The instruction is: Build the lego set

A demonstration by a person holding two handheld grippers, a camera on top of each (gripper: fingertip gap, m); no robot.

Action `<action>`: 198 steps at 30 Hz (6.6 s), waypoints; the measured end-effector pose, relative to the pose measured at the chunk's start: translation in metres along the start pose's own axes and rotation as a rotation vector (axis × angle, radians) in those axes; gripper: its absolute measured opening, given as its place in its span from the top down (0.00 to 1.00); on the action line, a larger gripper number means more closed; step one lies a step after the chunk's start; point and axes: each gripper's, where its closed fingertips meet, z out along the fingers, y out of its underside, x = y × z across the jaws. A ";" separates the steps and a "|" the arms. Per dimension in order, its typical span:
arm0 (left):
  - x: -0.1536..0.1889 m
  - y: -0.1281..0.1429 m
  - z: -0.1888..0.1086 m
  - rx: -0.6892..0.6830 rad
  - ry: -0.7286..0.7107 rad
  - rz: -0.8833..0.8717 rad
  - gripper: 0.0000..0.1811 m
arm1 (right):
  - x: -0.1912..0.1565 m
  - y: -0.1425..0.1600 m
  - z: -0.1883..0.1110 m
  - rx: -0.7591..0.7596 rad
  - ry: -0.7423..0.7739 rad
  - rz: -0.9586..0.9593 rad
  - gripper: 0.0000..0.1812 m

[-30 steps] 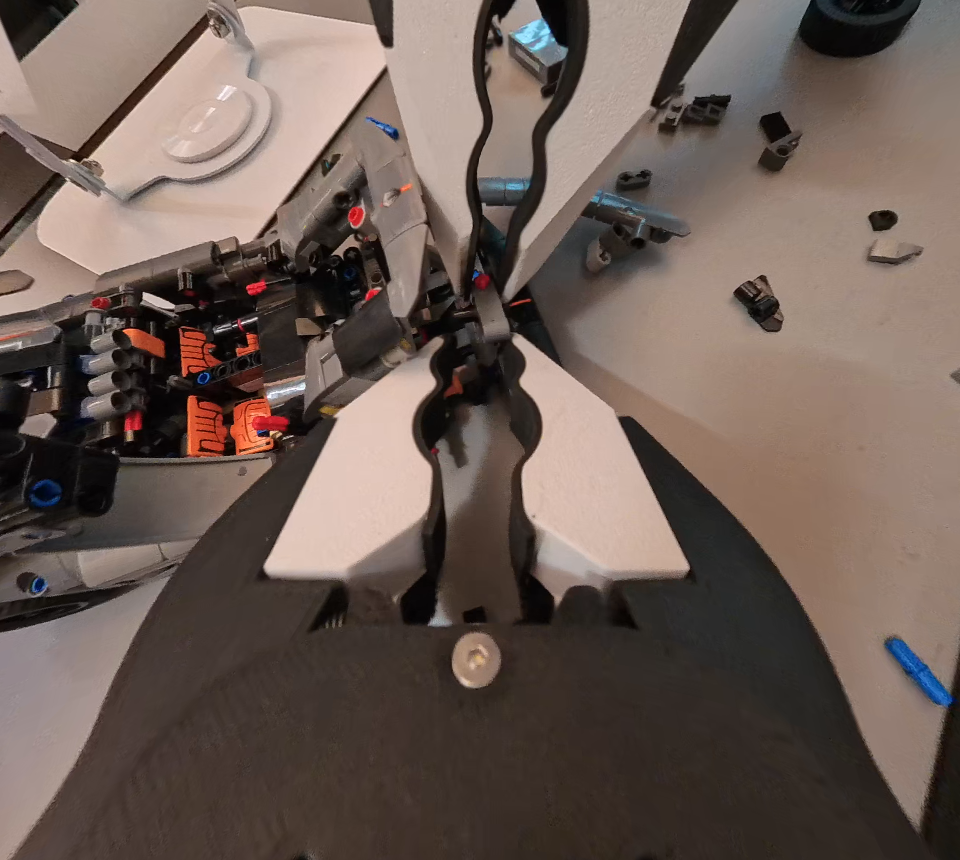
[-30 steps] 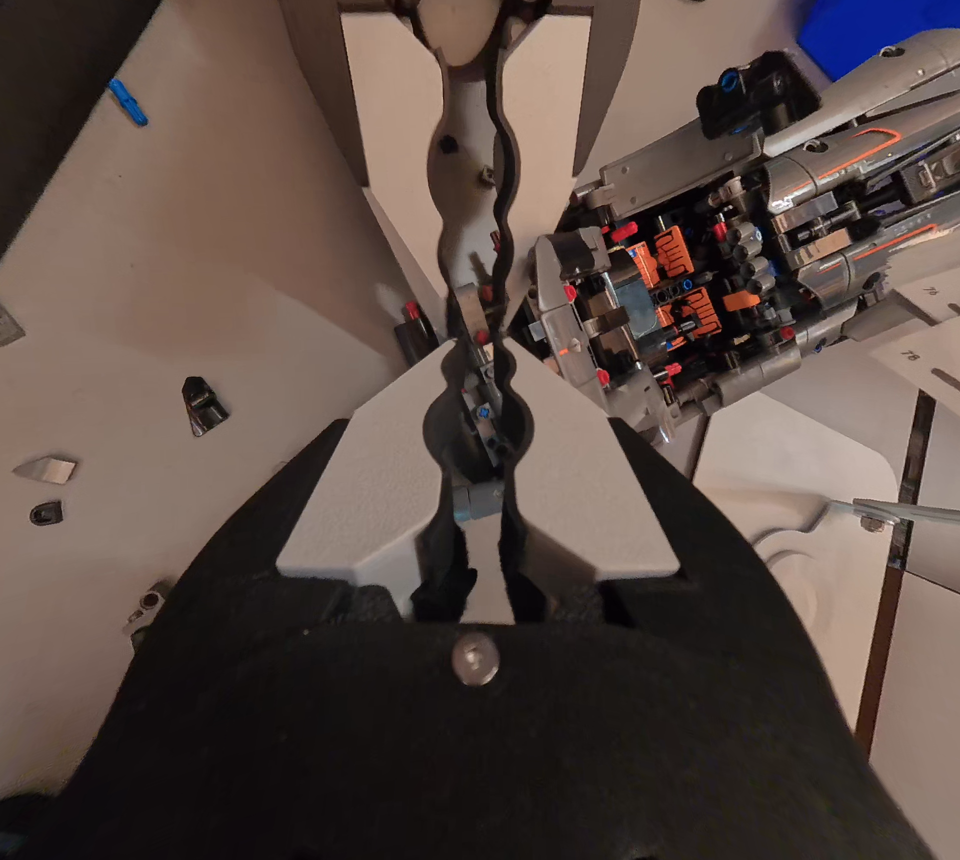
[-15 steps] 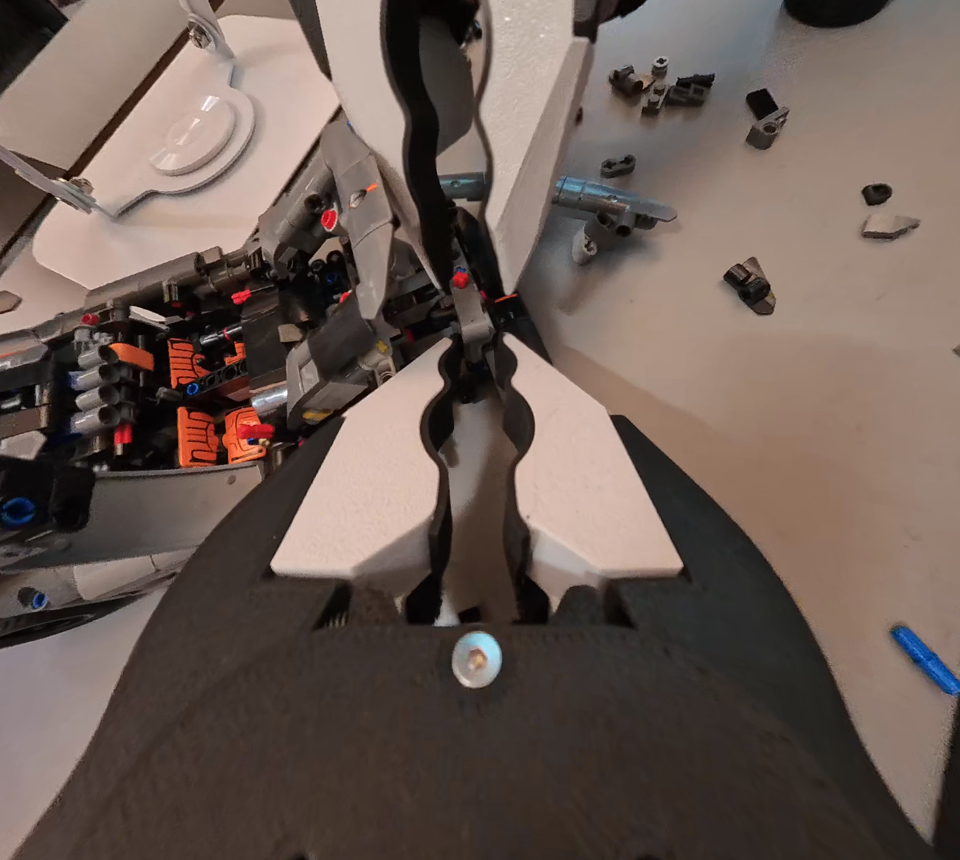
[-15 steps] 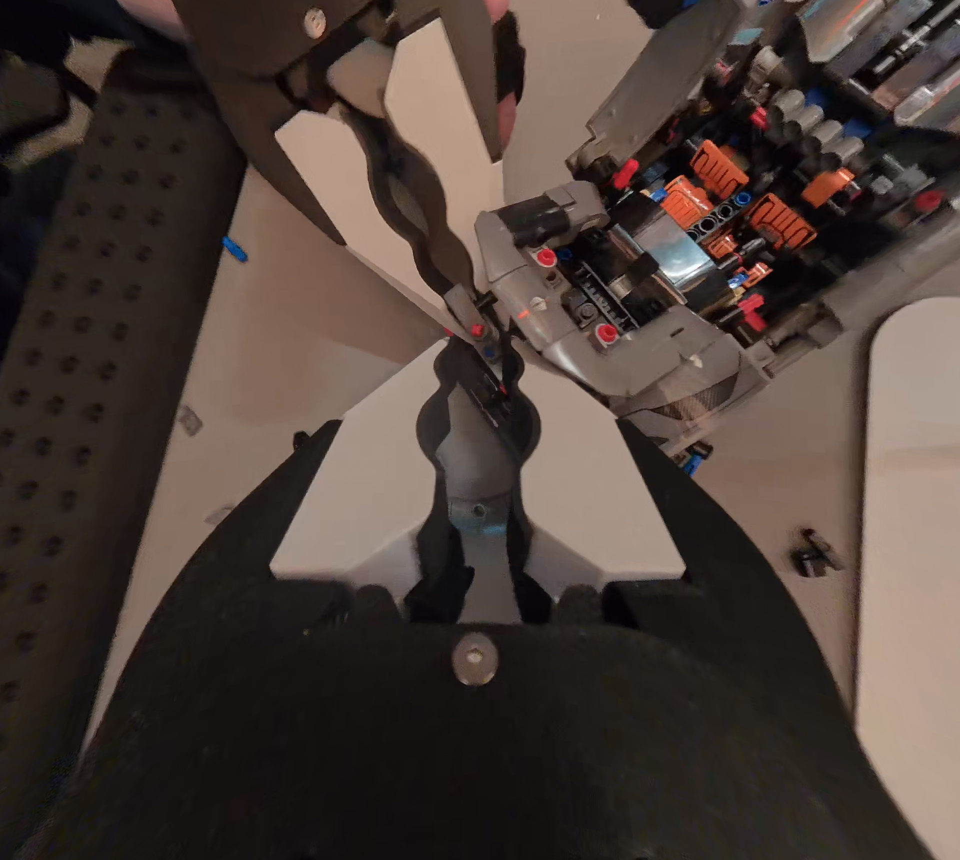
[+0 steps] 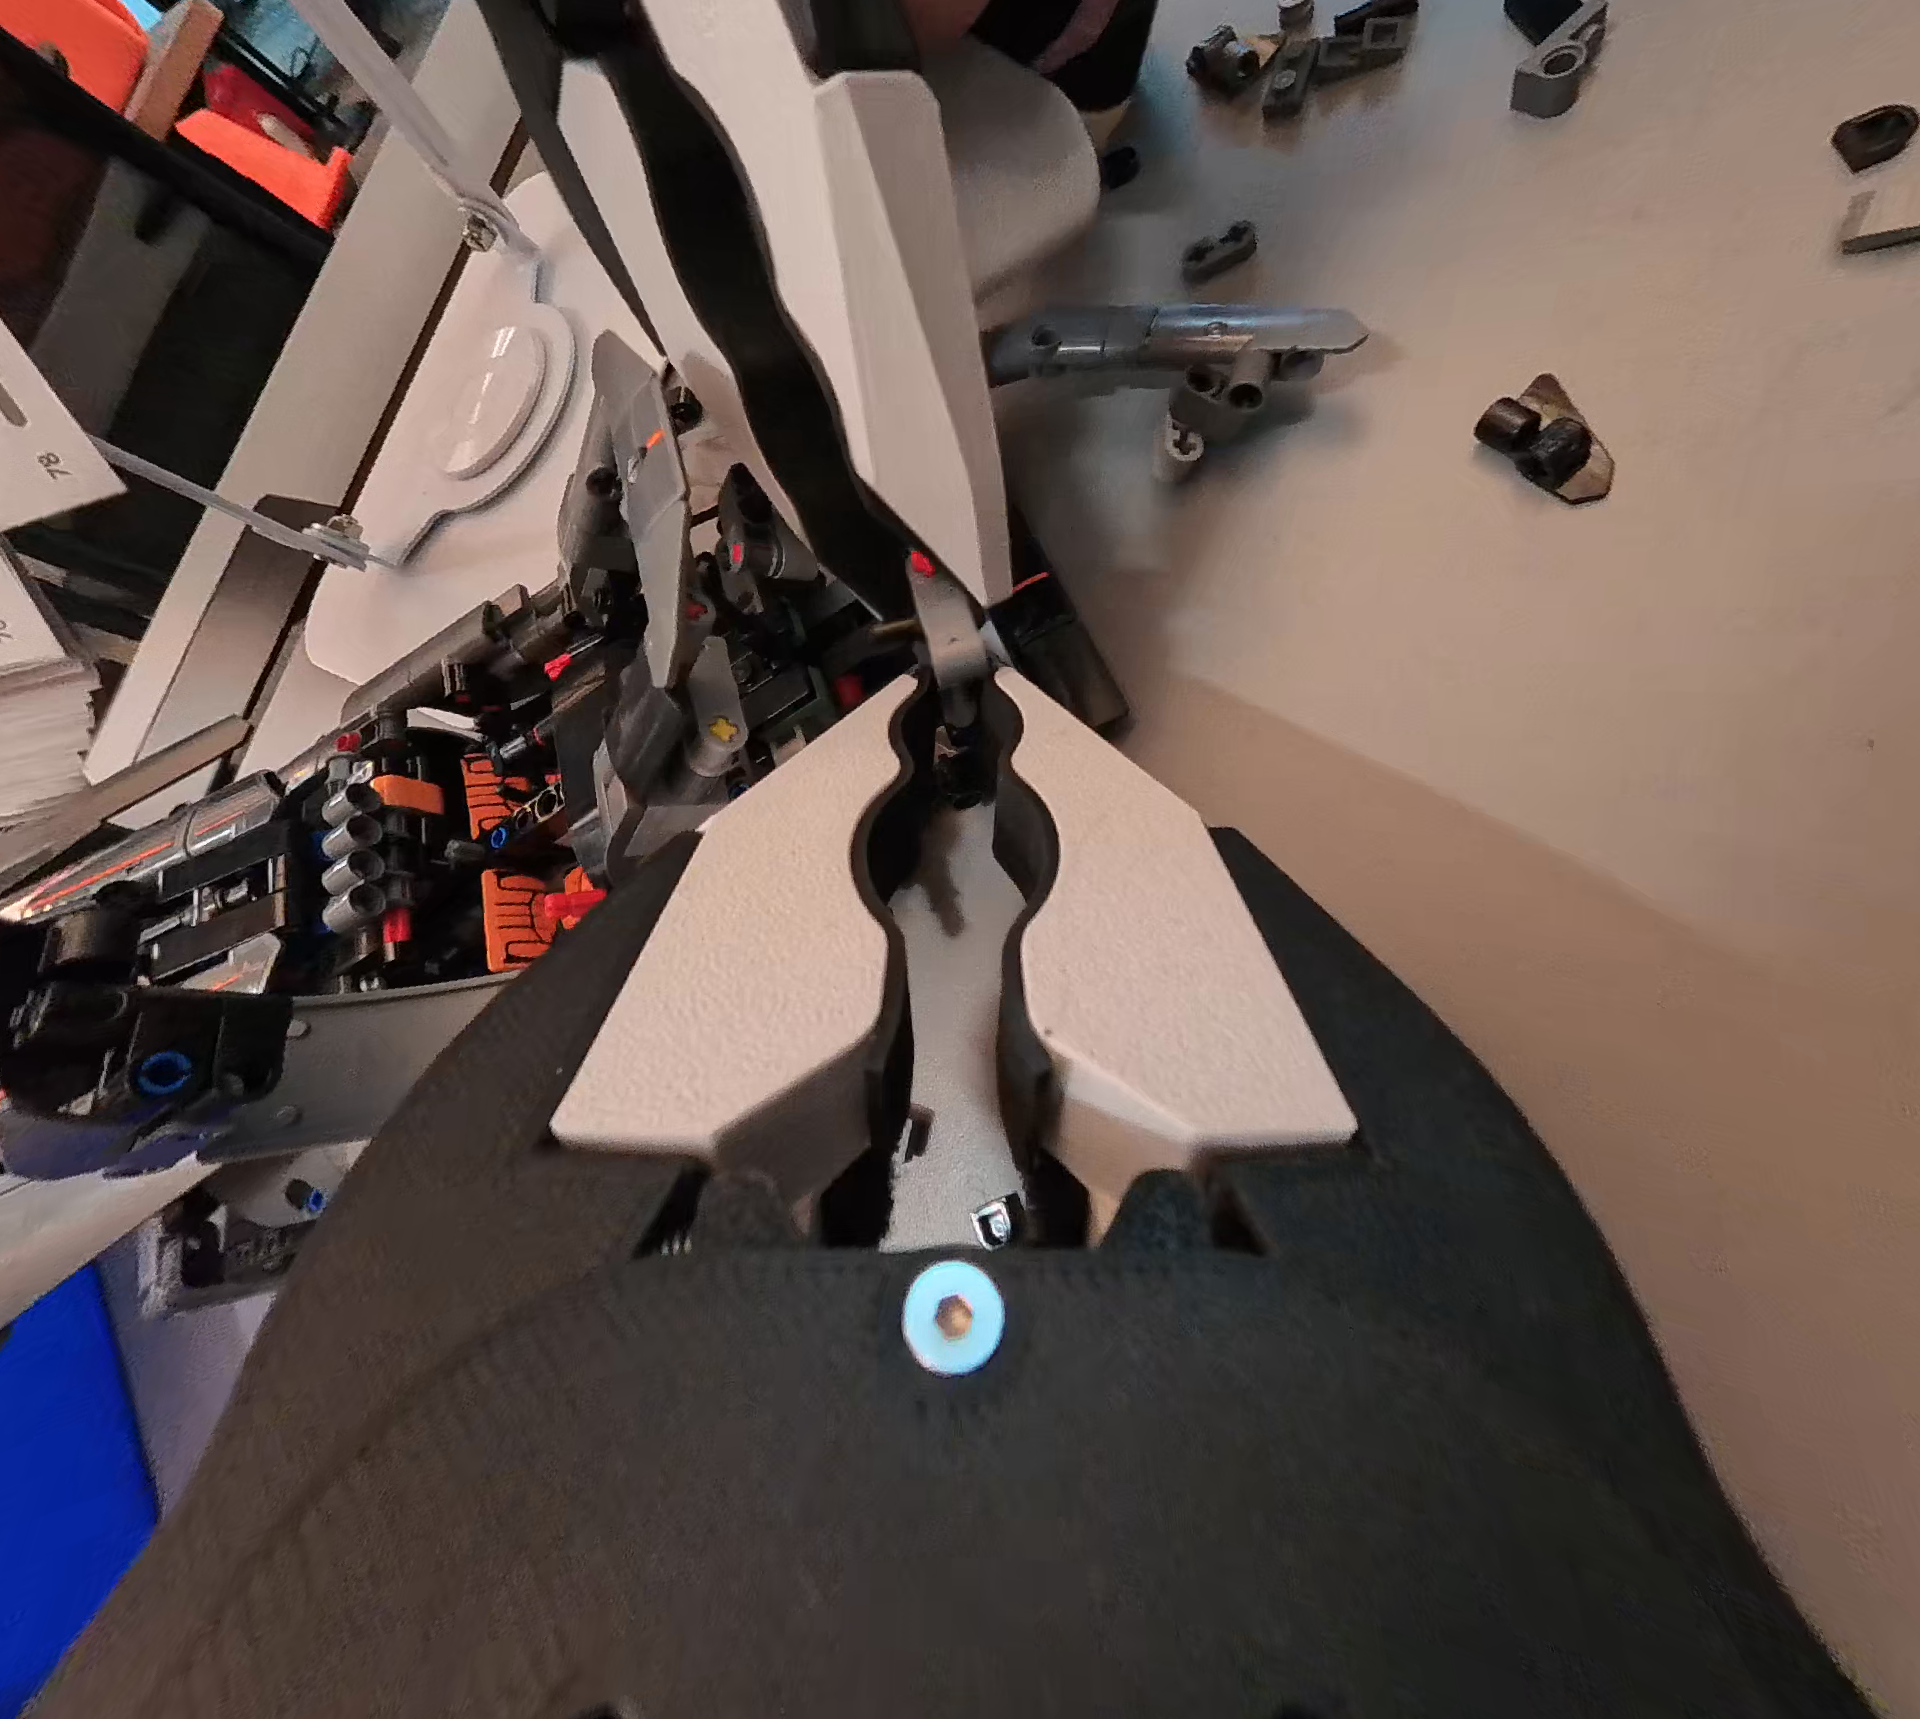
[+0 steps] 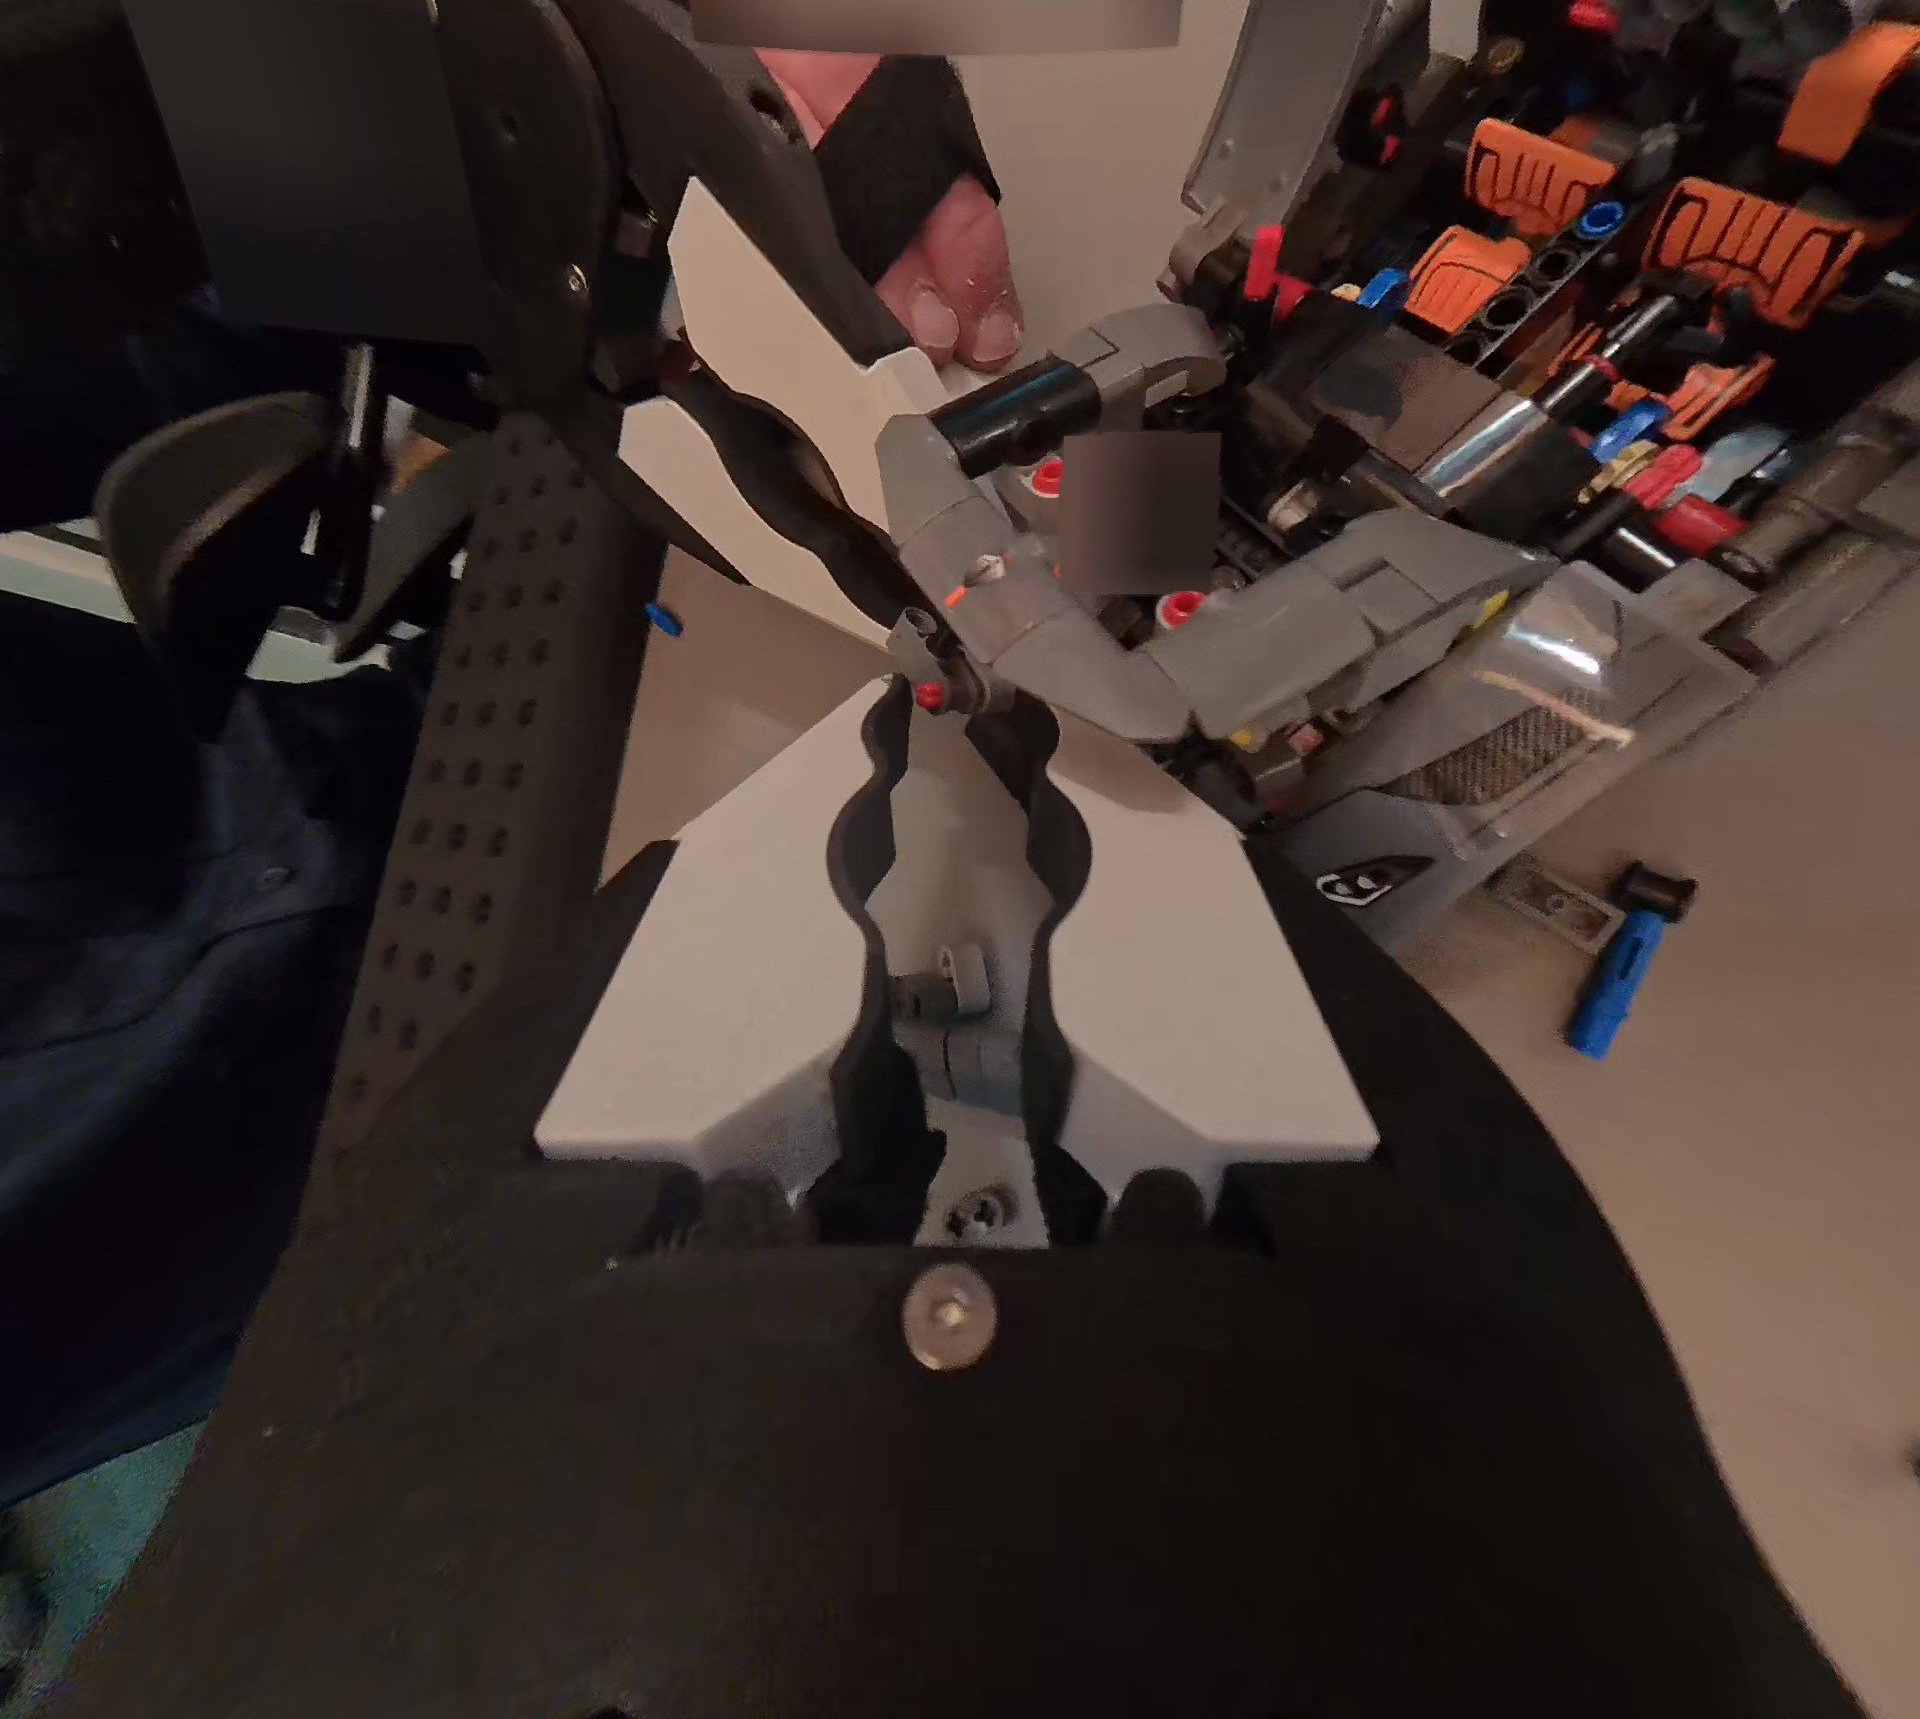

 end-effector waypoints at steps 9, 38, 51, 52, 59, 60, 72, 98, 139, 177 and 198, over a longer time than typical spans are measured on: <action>0.003 -0.001 -0.001 -0.007 -0.006 0.048 0.98 | -0.004 -0.001 0.001 0.029 -0.090 0.071 0.91; 0.004 -0.002 -0.001 0.010 0.015 0.016 0.98 | -0.003 0.001 -0.003 0.040 -0.168 0.167 0.89; 0.004 -0.002 -0.001 0.003 0.011 0.016 0.98 | -0.003 0.003 -0.001 0.032 -0.180 0.194 0.90; 0.003 -0.001 -0.001 0.000 0.011 0.016 0.98 | -0.003 0.003 -0.001 0.032 -0.176 0.191 0.91; 0.002 -0.001 -0.001 -0.009 0.009 -0.002 0.98 | -0.001 0.003 0.000 0.034 -0.170 0.196 0.91; 0.002 0.000 -0.001 -0.010 0.009 -0.006 0.98 | -0.001 0.002 0.000 0.034 -0.167 0.196 0.92; 0.002 -0.001 -0.006 0.007 0.076 -0.084 0.92 | -0.001 0.000 -0.001 0.039 -0.155 0.204 0.91; -0.005 0.000 -0.009 0.082 0.202 -0.413 0.98 | 0.011 0.000 -0.007 -0.025 0.096 -0.110 0.90; -0.006 0.002 -0.003 0.049 0.214 -0.443 0.97 | 0.025 -0.017 -0.003 -0.248 1.095 -1.381 0.91; -0.009 0.001 -0.009 0.053 0.161 -0.374 0.97 | 0.007 -0.002 -0.034 -0.163 0.638 -1.037 1.00; -0.009 0.000 -0.009 0.055 0.138 -0.341 0.97 | 0.017 0.003 -0.049 -0.087 0.511 -0.847 1.00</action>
